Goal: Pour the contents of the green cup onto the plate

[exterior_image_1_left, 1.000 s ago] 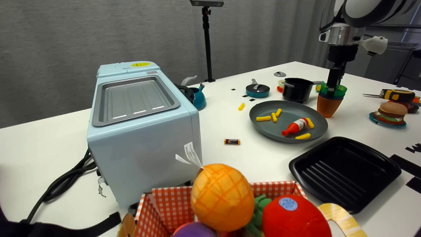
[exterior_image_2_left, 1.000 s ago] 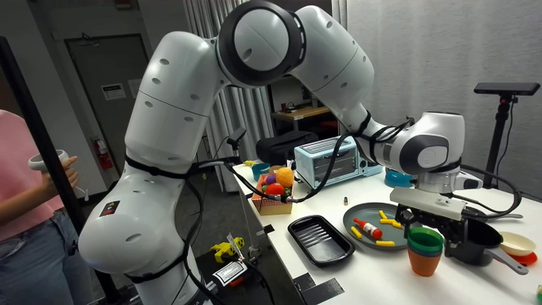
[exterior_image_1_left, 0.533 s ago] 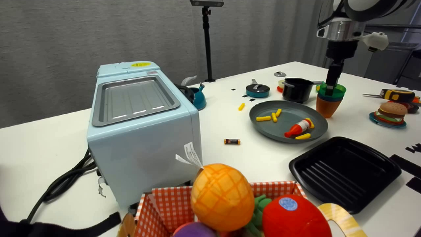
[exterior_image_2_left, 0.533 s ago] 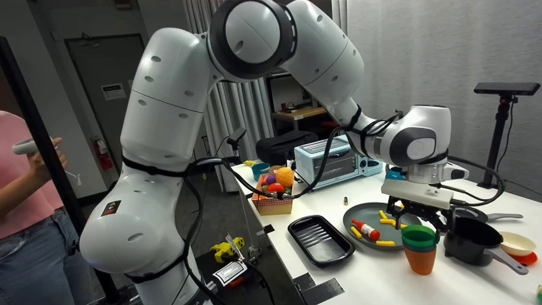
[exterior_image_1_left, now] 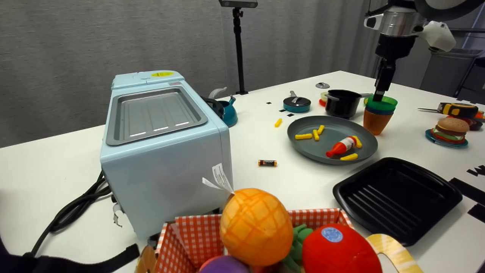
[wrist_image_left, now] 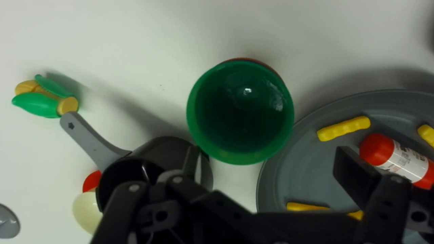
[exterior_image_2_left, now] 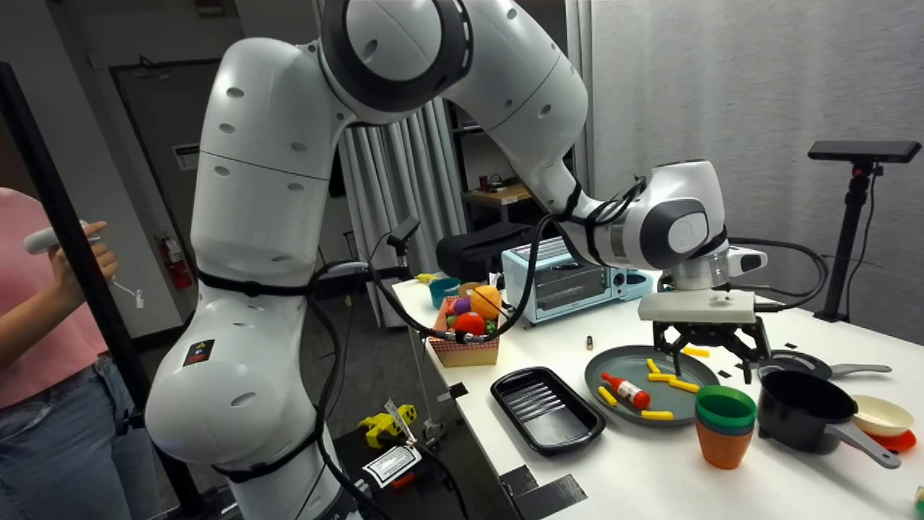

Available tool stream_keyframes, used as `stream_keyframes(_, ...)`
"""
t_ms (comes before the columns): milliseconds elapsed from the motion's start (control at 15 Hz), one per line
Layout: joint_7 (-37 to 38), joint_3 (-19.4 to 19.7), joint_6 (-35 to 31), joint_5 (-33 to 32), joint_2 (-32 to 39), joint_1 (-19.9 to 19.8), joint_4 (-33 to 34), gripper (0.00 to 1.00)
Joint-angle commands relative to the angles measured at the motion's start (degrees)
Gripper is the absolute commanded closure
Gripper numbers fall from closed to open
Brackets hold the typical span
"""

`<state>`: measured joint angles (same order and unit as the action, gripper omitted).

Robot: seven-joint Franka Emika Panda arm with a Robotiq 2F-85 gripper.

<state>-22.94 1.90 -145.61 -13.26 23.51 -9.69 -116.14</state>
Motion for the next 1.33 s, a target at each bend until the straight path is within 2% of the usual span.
stream_keyframes(0,3.1,3.1,-3.7,-6.3,-3.2,3.0,-3.1,0.00)
stream_keyframes(200,4.6,3.9,-6.2,-9.7,-4.8,3.9,-4.5,0.00)
stream_keyframes(400,4.7,3.3,-8.3,-10.0,-7.0,3.9,-6.6,0.00)
stream_keyframes(733,1.9,0.5,-8.7,-3.3,-9.8,2.5,-9.3,0.00)
stream_keyframes(1200,2.6,-0.8,-11.9,0.8,-12.7,3.0,-14.4,0.00)
stream_keyframes(1267,3.2,0.0,-9.2,-0.7,-10.0,3.6,-10.6,0.00)
